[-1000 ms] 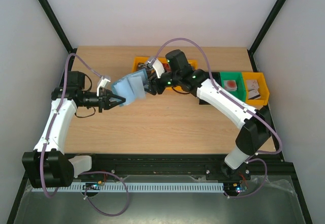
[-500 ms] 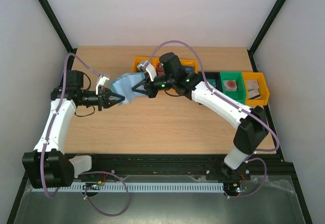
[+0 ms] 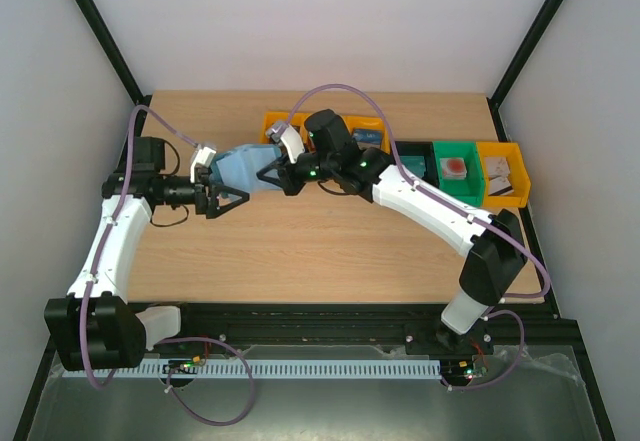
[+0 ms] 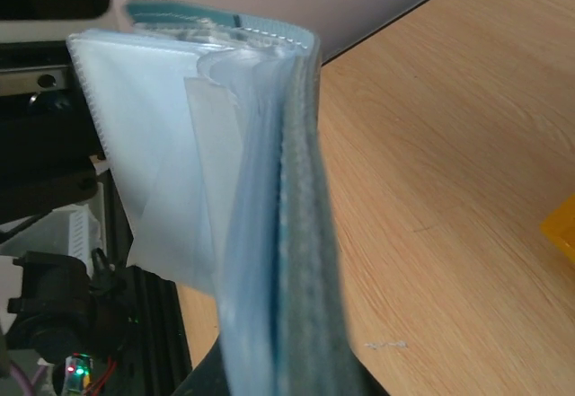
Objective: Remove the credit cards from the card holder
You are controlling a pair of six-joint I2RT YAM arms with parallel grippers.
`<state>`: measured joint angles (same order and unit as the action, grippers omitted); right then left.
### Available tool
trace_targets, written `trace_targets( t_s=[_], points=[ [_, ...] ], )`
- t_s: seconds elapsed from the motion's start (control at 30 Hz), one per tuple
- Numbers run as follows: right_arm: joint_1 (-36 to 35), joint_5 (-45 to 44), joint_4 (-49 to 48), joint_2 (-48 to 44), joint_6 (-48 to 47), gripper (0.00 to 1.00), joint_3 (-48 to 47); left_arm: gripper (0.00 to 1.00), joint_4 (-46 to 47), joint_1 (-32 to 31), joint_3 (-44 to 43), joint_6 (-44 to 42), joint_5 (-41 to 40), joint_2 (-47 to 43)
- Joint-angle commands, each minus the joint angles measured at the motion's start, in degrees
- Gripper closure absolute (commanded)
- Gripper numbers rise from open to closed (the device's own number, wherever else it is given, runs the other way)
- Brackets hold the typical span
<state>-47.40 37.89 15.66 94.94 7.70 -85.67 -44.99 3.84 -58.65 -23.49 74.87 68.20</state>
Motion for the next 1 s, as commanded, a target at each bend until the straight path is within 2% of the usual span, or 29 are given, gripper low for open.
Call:
trace_targets(
  t_s=[0.0,0.1,0.13,0.2,0.3,0.33,0.37,0.43,0.5,0.57,0.73,0.97],
  points=[
    [-0.5,-3.3,2.5,-0.1,-3.0,0.98,-2.9,0.01,0.9,0.3,0.3,0.2,2.1,-0.4],
    [-0.6,-0.9,3.3,0.0,-4.0,0.98,-3.0,0.03,2.5,0.9,0.5,1.9,1.2,-0.7],
    [-0.6,0.6,3.1,-0.3,-4.2,0.99,-2.7,0.09,3.7,1.1,0.7,3.5,0.8,-0.7],
    [-0.6,2.8,2.3,-1.1,-4.6,0.98,-1.9,0.30,5.7,1.5,1.3,5.8,-0.2,-0.6],
    [-0.6,6.0,2.1,-1.8,-5.4,0.98,-1.4,0.80,8.5,1.5,2.2,8.9,-2.4,-0.6],
    [-0.6,6.8,2.0,-1.9,-5.8,0.94,-1.2,0.94,9.4,1.5,2.5,9.9,-3.3,-0.7],
    [-0.6,7.4,2.1,-2.1,-6.1,0.86,-1.3,0.97,9.6,1.5,2.6,10.3,-3.8,-0.8],
    [-0.4,7.4,2.5,-3.0,-7.3,0.71,-1.2,0.98,9.2,1.6,2.6,10.0,-4.0,-1.0],
    [0.6,6.6,2.5,-4.5,-8.2,0.62,-0.2,0.98,8.4,1.6,2.3,9.0,-3.5,-1.2],
    [2.1,5.2,2.5,-6.4,-8.4,0.58,1.5,0.98,7.6,1.6,2.1,8.0,-3.1,-1.2],
    [6.0,3.0,7.1,-8.0,-10.0,0.55,1.7,0.98,7.2,1.6,2.1,7.3,-3.0,-1.0],
    [6.8,1.4,7.9,-8.0,-10.2,0.56,0.6,0.98,5.7,1.6,1.6,5.7,-2.2,-1.2]
  ],
)
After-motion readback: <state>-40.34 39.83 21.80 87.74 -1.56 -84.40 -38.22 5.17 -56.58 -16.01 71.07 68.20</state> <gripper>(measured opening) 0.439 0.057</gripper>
